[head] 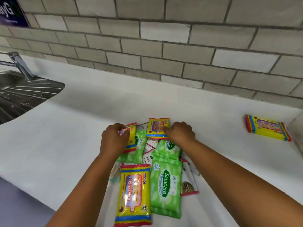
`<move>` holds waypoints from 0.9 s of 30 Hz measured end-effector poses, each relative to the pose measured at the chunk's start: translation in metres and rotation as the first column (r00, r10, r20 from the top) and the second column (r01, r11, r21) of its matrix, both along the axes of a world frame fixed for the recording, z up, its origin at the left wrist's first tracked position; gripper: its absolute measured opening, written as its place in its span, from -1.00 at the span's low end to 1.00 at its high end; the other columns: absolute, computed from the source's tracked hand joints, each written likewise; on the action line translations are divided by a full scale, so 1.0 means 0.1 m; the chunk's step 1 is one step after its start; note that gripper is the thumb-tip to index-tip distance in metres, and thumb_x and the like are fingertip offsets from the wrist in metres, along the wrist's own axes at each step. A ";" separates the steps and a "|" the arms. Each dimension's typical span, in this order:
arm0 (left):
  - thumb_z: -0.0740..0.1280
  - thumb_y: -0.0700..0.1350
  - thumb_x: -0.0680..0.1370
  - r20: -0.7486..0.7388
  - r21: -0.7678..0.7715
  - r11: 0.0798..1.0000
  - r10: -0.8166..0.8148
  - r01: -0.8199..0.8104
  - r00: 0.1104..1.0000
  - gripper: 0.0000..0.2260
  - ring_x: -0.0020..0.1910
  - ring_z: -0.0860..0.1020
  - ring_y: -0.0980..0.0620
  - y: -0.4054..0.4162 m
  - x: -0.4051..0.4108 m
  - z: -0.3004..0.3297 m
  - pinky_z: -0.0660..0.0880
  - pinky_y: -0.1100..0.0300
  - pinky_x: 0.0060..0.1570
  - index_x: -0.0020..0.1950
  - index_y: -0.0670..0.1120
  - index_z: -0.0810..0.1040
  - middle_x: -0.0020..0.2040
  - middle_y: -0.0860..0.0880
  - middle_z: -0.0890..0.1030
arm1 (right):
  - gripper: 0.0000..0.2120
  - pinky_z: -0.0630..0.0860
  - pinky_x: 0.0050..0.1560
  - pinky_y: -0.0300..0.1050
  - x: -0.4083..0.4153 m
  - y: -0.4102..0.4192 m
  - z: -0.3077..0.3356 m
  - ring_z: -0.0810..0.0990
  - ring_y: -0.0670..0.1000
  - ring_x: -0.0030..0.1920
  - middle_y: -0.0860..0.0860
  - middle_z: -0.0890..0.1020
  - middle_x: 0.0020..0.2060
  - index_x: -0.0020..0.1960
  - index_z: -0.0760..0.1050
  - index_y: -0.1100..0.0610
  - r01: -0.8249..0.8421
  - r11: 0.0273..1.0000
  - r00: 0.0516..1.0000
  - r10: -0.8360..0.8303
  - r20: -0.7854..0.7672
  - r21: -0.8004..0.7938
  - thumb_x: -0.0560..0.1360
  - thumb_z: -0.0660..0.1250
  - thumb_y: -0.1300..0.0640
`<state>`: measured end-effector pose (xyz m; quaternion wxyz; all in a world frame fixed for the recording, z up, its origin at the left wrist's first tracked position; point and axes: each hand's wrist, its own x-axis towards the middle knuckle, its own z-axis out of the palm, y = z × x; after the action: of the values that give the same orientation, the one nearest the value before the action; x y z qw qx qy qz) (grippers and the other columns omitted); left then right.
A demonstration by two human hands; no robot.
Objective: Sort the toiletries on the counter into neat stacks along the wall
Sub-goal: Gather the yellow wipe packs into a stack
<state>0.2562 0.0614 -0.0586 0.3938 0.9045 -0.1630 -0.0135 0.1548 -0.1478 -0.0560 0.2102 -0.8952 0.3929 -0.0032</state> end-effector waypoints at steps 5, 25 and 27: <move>0.32 0.13 0.53 -0.027 0.173 0.985 0.032 -0.027 0.999 -0.62 0.16 0.51 -0.18 0.12 0.13 -0.13 0.43 0.02 0.07 0.21 -0.09 0.53 0.17 -0.15 0.57 | -0.27 0.32 0.24 0.09 0.23 0.17 0.03 0.33 0.15 0.33 0.11 0.40 0.29 0.36 0.40 0.11 0.099 0.995 0.985 -0.100 -0.144 -0.011 0.44 0.15 -0.42; 0.52 0.29 0.26 -0.174 0.195 0.980 -0.015 0.049 0.985 -0.40 -0.05 0.58 -0.04 -0.14 0.15 -0.02 0.54 0.06 -0.13 0.06 -0.06 0.42 0.00 -0.04 0.57 | -0.78 0.51 -0.13 -0.02 0.24 0.16 0.04 0.60 0.16 -0.11 0.01 0.58 -0.12 0.06 0.27 0.09 0.122 0.989 0.909 -0.147 0.389 0.087 0.55 0.25 0.02; 0.55 0.07 0.36 -0.249 0.065 0.993 -0.075 0.094 0.966 -0.49 -0.11 0.56 -0.02 -0.19 0.13 0.05 0.50 0.11 -0.18 0.08 -0.07 0.32 0.03 -0.05 0.55 | -0.82 0.43 -0.25 -0.11 0.19 0.13 0.10 0.57 0.13 -0.19 -0.01 0.54 -0.19 0.03 0.26 0.11 0.106 0.981 0.864 -0.171 0.474 0.160 0.56 0.25 0.09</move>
<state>0.2688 0.0423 -0.0535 0.3753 0.9024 -0.1509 -0.1486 0.1738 -0.1344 -0.0464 0.3586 -0.8197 0.3902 -0.2173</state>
